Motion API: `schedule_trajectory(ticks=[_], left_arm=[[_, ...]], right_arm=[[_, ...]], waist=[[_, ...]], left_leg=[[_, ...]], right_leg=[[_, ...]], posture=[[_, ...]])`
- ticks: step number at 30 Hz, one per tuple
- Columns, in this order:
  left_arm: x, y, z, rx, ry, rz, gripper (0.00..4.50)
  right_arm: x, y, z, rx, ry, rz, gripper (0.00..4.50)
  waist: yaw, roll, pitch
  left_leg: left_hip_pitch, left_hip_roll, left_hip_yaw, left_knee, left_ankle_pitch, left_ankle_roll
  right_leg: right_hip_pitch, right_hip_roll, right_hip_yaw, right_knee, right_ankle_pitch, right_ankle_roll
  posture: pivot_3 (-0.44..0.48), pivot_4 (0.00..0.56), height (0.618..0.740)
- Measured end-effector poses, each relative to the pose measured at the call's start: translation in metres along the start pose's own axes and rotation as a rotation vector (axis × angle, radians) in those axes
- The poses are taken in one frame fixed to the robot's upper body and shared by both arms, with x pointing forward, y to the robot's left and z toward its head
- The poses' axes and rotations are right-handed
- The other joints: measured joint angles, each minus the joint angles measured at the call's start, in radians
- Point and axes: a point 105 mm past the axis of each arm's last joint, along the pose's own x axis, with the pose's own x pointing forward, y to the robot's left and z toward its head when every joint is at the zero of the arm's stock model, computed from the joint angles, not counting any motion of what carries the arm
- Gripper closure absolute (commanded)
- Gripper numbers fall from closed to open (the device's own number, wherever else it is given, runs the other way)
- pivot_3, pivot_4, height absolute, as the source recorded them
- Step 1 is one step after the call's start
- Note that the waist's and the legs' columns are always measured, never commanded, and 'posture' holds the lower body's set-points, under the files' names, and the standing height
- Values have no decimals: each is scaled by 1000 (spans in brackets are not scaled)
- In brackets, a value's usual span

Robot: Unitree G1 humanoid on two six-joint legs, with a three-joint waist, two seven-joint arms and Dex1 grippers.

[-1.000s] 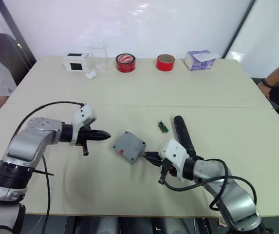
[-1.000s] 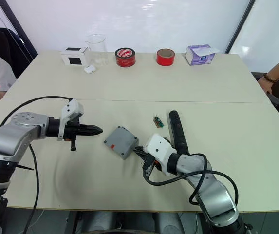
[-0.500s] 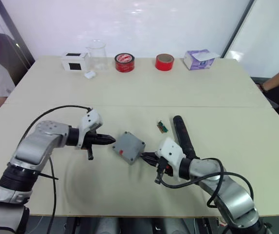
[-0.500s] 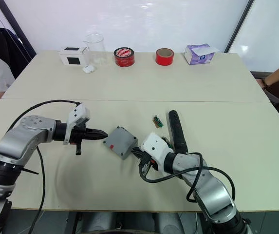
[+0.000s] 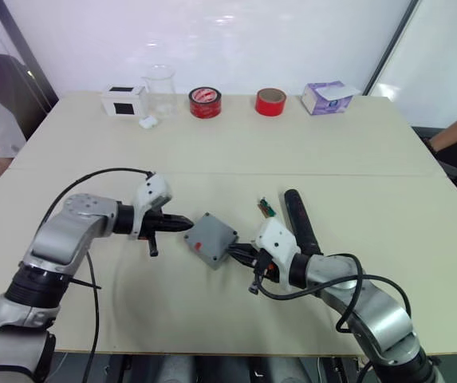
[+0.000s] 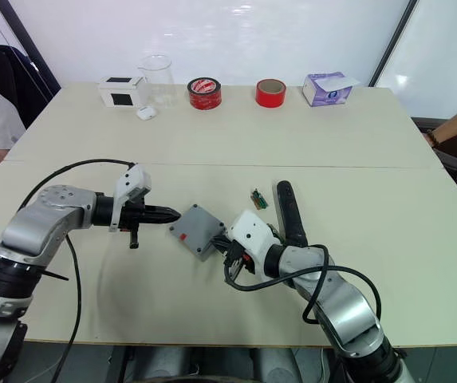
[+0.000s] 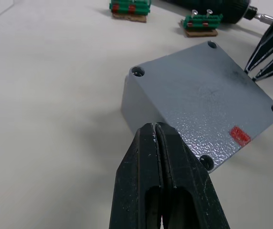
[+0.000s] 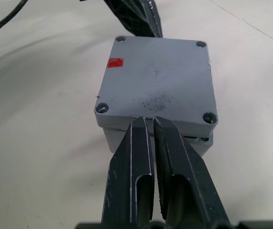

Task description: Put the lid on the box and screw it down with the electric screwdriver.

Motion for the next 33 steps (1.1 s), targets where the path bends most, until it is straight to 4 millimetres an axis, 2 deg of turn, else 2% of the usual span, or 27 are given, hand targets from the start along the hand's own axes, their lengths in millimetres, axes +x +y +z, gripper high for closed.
schedule_trajectory(ticks=[22,26,29,33], left_arm=[[10,4,-2,-8,-16,15,4500],[9,15,-2,-10,-22,53,4500],[9,22,-8,-13,-11,90,4500],[20,10,-35,-74,12,67,4500]], right_arm=[[-2,-1,-5,14,23,0,4315],[-5,-2,-12,12,63,4,4315],[-4,-3,-18,13,89,5,4315],[5,-11,-23,12,120,2,4315]], waist=[[1,0,0],[1,0,0],[-1,0,0],[-3,0,0]], left_leg=[[0,0,0,0,0,0],[0,0,0,0,0,0],[0,0,0,0,0,0],[0,0,0,0,0,0]], right_leg=[[0,0,0,1,1,1],[0,0,0,1,1,2],[0,0,0,1,1,2],[0,0,0,1,1,2]], posture=[[0,150,740],[0,150,740],[0,150,740],[0,150,740]])
